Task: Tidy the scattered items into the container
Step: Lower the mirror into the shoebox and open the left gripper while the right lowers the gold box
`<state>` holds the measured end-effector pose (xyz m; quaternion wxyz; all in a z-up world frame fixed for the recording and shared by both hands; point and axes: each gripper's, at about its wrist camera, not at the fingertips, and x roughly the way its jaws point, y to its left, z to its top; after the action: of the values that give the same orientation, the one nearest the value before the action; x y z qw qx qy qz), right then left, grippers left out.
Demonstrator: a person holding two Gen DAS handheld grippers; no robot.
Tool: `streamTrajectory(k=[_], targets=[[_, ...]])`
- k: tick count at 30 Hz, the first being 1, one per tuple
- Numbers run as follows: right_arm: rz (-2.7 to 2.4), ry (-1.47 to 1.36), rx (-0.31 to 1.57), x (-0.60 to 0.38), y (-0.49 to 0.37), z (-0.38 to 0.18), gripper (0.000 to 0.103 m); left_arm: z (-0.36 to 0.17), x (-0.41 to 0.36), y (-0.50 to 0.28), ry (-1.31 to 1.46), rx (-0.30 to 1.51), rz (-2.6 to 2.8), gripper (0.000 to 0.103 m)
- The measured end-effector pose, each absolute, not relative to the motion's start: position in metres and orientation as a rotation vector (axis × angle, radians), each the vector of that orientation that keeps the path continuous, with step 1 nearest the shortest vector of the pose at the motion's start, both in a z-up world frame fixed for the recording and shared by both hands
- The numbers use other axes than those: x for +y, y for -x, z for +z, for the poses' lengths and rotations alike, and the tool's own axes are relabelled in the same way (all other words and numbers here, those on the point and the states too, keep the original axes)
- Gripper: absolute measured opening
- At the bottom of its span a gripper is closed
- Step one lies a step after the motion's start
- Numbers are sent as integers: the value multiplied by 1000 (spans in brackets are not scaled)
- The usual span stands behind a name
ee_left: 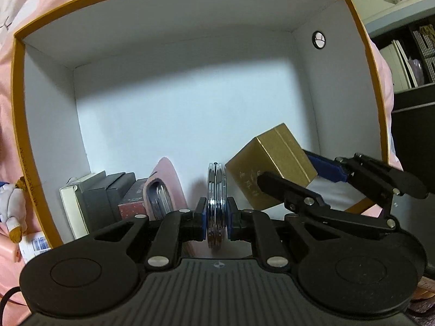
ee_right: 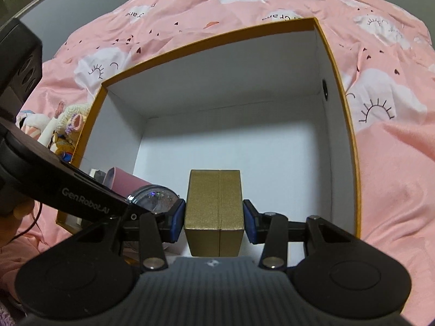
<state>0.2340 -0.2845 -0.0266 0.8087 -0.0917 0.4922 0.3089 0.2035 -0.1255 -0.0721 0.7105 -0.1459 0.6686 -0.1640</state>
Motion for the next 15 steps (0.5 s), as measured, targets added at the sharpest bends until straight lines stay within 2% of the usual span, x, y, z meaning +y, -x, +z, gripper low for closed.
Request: streamTrajectory(k=[5, 9, 15], targets=[[652, 203, 1049, -284, -228, -32, 47, -73, -119, -197, 354, 1475, -357, 16], [657, 229, 1054, -279, -224, -37, 47, -72, -116, -190, 377, 1460, -383, 32], [653, 251, 1042, -271, -222, -38, 47, -67, -107, -181, 397, 1431, -397, 33]])
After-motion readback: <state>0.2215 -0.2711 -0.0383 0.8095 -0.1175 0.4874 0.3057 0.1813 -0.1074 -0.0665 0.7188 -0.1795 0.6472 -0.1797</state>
